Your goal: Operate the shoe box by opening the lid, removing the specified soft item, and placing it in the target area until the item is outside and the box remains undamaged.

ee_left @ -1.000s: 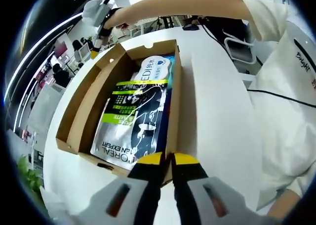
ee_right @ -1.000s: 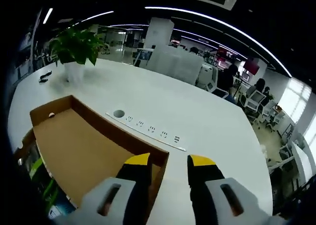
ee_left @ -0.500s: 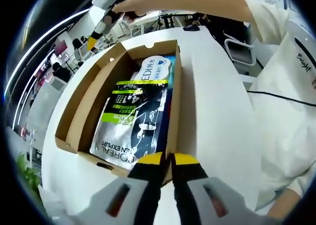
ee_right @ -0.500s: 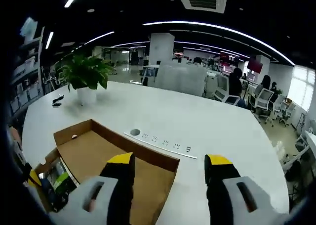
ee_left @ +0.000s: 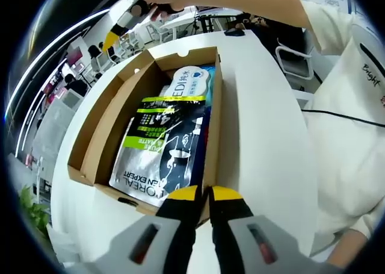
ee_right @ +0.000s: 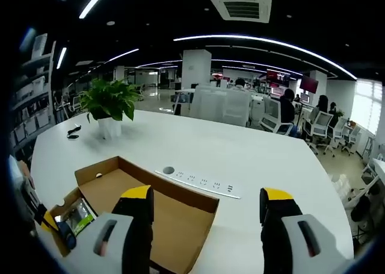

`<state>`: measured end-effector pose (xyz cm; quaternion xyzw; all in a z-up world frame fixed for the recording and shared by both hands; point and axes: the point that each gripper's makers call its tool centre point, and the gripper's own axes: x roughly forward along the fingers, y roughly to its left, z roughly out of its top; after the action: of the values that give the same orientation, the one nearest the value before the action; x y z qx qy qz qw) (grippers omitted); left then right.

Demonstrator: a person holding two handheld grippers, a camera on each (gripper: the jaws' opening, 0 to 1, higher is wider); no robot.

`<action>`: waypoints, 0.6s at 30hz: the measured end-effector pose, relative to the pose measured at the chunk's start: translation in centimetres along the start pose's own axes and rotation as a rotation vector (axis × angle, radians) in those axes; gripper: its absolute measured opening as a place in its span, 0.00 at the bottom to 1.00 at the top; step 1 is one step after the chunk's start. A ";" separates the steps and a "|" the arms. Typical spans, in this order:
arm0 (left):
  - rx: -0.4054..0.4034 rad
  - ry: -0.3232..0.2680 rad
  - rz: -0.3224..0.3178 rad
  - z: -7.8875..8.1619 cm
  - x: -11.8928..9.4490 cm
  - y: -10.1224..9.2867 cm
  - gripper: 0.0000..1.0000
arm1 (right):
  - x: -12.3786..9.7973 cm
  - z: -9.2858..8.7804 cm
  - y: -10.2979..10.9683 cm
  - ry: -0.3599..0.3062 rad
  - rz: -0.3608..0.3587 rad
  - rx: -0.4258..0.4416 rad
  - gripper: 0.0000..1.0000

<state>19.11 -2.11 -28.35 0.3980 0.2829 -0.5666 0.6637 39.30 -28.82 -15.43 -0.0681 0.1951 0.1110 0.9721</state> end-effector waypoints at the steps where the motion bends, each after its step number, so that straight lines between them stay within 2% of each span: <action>1: -0.003 0.006 0.000 0.0 0.0 0.0 0.06 | -0.1 0.0 0.2 -0.004 0.015 -0.021 0.74; 6: -0.009 0.030 0.008 -0.1 0.1 0.1 0.06 | -0.8 -0.3 1.3 -0.021 0.084 0.000 0.64; 11: -0.006 0.013 0.012 -0.1 0.0 0.0 0.06 | -1.5 -0.4 2.5 -0.037 0.110 -0.021 0.64; 14: -0.004 0.008 0.023 0.0 0.0 0.0 0.07 | -1.7 -0.8 3.4 -0.020 0.145 0.004 0.56; 18: -0.011 0.022 0.033 0.0 0.1 0.0 0.07 | -2.0 -0.8 4.3 -0.025 0.153 -0.033 0.54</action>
<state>19.16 -2.11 -28.42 0.4052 0.2865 -0.5496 0.6721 36.17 -25.15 -15.79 -0.0674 0.1859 0.1891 0.9618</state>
